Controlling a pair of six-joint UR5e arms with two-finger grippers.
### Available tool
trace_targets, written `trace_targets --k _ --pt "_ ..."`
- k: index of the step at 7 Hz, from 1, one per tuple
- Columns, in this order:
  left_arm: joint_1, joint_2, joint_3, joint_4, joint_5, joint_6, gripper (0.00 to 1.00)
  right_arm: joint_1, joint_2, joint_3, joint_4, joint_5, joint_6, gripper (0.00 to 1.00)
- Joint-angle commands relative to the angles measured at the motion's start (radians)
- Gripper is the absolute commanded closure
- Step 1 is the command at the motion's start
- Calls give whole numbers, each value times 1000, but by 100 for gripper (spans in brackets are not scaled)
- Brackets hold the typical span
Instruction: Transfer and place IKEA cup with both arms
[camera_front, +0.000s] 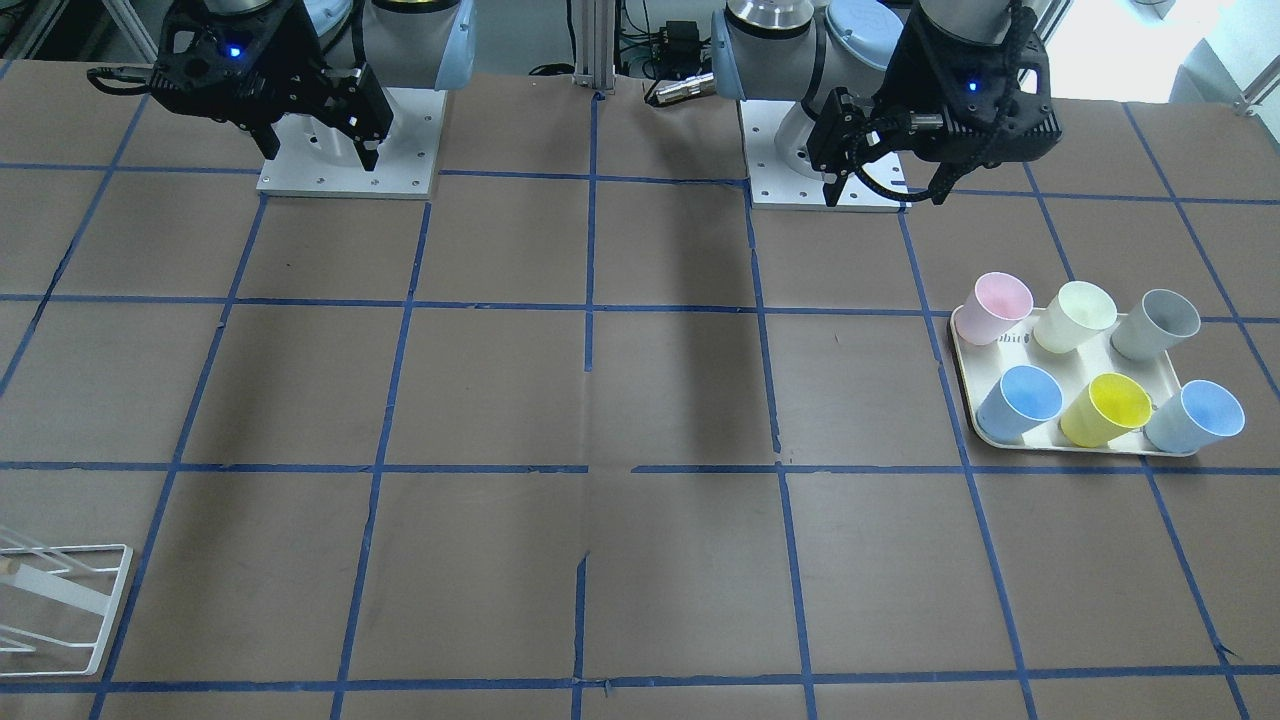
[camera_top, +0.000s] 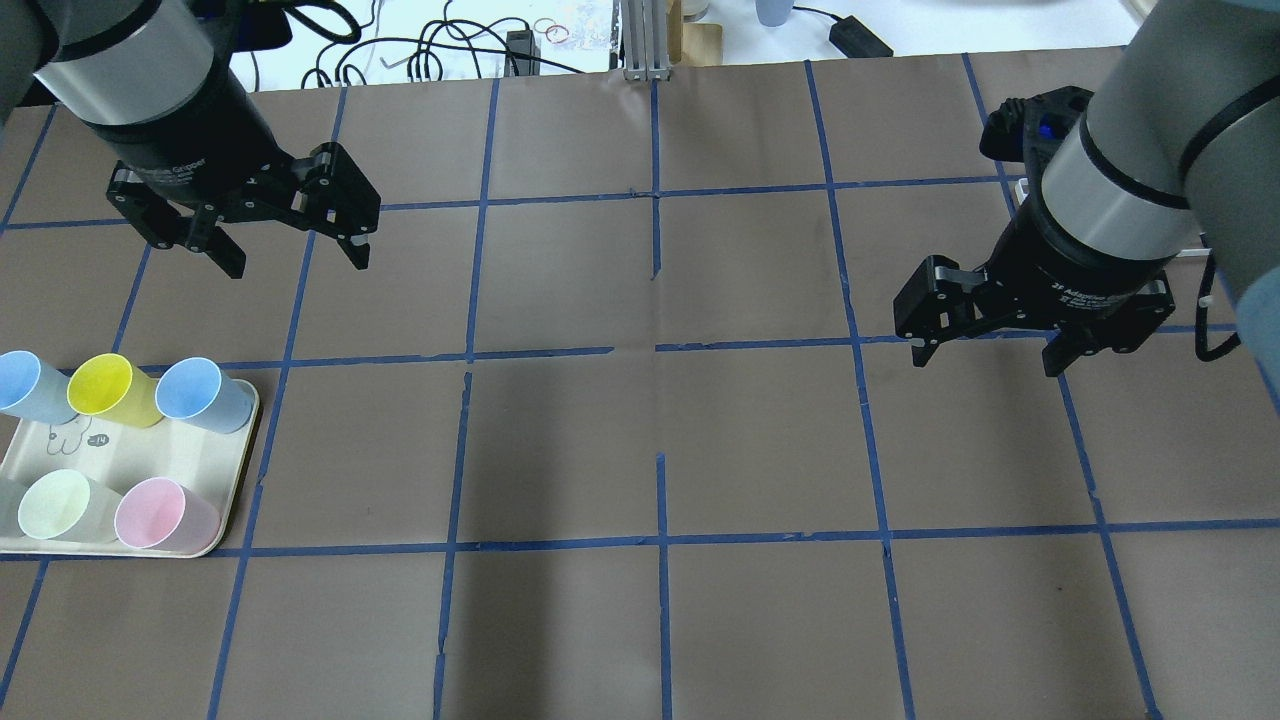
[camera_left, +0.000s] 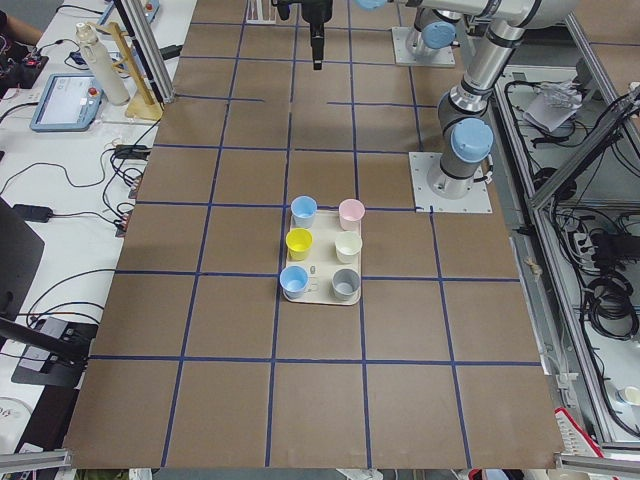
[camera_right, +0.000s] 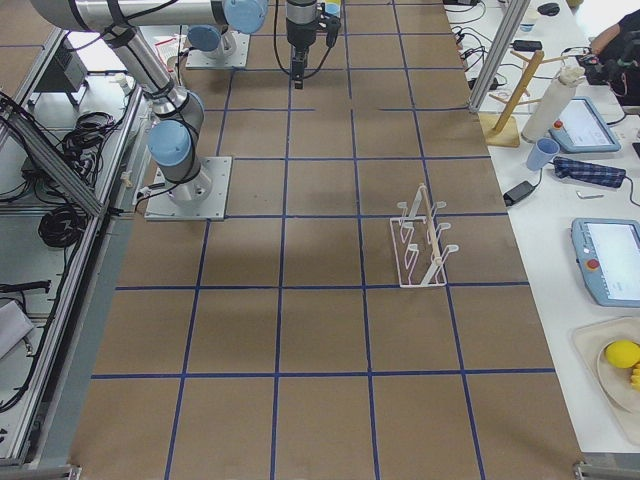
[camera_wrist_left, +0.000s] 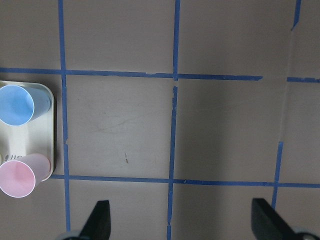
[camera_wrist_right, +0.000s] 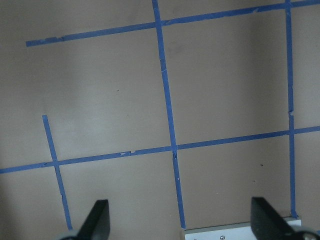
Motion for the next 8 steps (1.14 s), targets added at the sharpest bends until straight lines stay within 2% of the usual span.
trace_targets --k 1,2,6,8 --pt "3 -61 15 106 -2 -2 0 0 -2 -2 -6 14 5 0" --pt "-5 -84 16 99 6 0 0 1 3 -2 -6 12 5 0" --pt "-15 -58 -4 99 4 62 0 1 22 -8 -12 11 6 0" --pt "-6 -51 -4 85 0 73 0 1 58 -45 -12 3 2 0"
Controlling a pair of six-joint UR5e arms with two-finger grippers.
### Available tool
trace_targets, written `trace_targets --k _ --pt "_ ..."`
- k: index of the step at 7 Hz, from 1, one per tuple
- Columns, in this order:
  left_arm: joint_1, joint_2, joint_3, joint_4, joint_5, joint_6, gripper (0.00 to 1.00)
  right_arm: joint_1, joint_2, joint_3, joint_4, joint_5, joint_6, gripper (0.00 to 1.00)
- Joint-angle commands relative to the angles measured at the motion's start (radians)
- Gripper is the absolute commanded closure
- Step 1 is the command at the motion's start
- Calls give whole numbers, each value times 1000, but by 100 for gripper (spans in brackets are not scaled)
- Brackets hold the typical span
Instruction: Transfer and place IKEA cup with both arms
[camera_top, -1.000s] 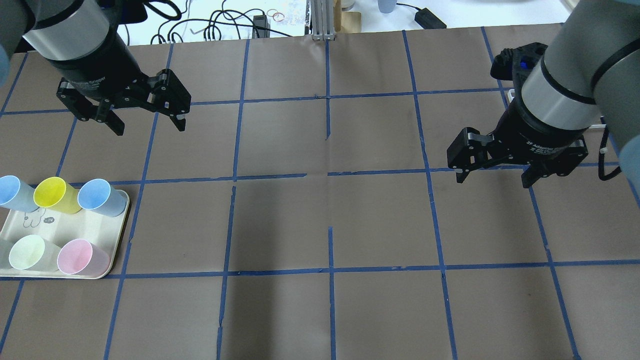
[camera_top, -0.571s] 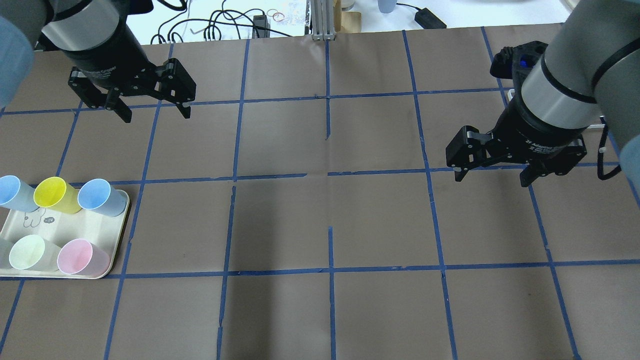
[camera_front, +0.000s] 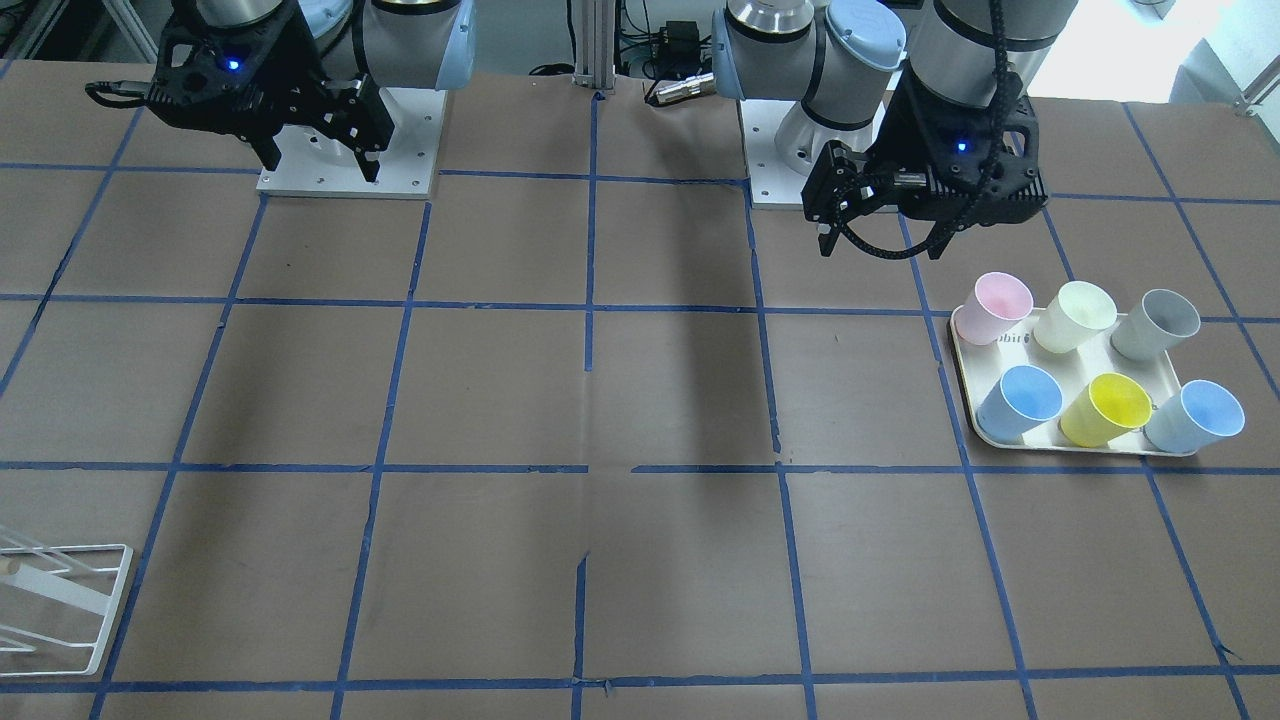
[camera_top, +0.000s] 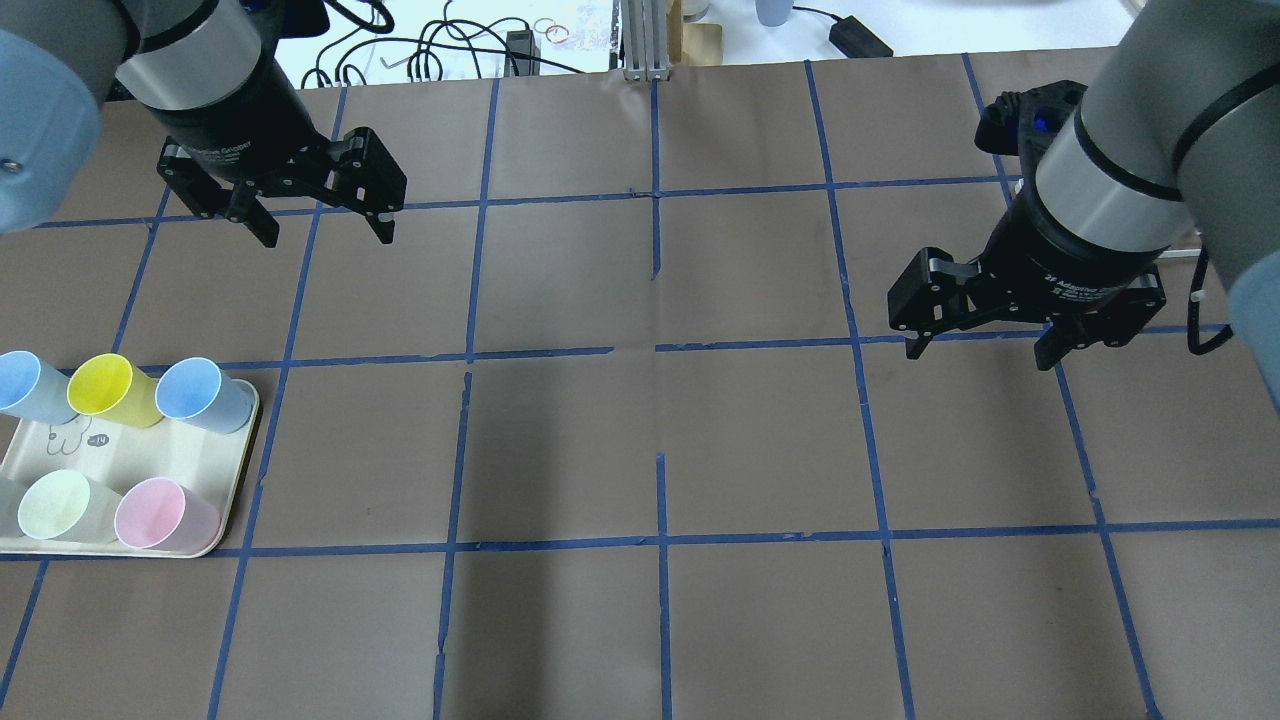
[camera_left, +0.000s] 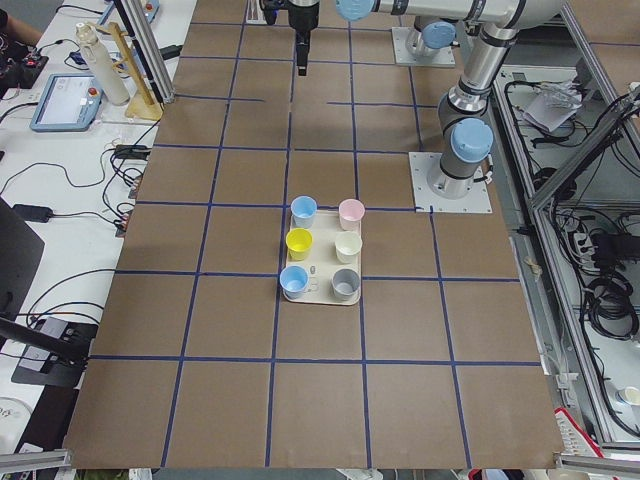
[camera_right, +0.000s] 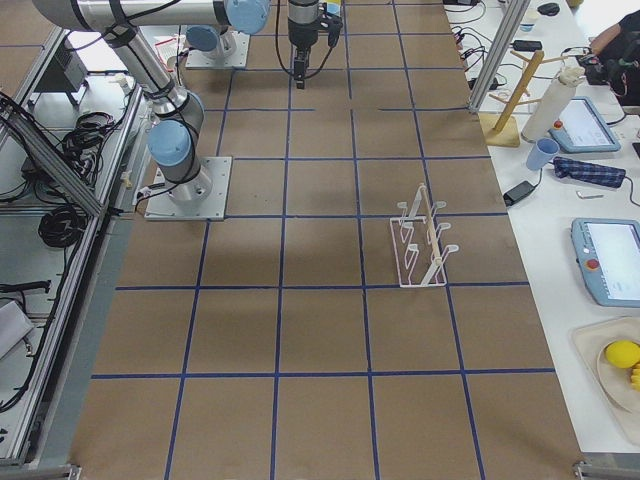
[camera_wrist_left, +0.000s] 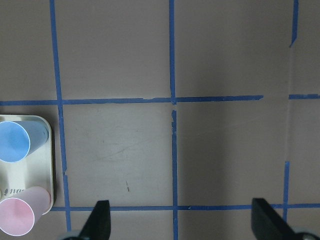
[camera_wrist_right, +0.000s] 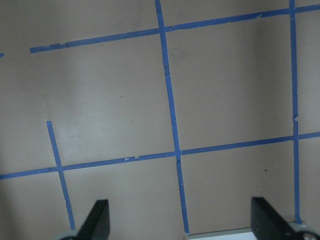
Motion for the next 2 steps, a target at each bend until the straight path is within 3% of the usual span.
trace_targets --k 1,2 --pt "10 2 1 -8 -3 8 0 0 19 -21 0 4 0 0" --pt "6 3 1 -8 -2 4 0 0 19 -21 2 4 2 0"
